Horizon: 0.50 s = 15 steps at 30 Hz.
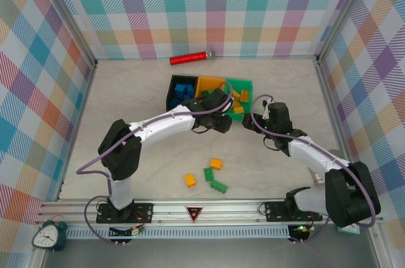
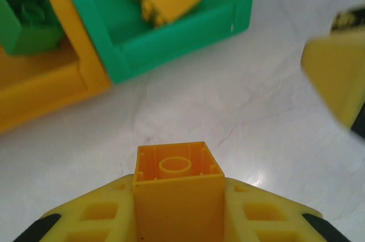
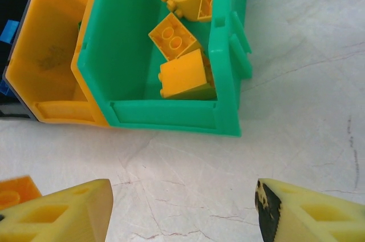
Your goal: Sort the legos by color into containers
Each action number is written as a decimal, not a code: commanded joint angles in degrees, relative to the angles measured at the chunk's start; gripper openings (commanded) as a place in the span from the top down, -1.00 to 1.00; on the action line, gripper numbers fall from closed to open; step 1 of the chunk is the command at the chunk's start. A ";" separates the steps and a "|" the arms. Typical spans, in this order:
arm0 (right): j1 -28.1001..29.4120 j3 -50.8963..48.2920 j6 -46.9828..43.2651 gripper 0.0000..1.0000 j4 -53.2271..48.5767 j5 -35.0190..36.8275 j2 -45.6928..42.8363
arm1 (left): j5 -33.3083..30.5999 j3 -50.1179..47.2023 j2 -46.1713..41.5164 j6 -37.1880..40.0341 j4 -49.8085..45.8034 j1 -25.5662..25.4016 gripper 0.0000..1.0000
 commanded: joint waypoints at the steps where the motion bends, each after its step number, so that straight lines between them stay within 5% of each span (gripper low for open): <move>1: -0.60 -1.23 0.45 -0.35 -0.15 1.87 -2.16 | -0.81 5.42 3.35 -2.04 0.81 2.21 0.42; 15: -0.88 -1.46 -0.26 -0.36 -1.52 2.94 -5.39 | 0.12 37.76 24.06 -2.83 -8.94 5.62 0.37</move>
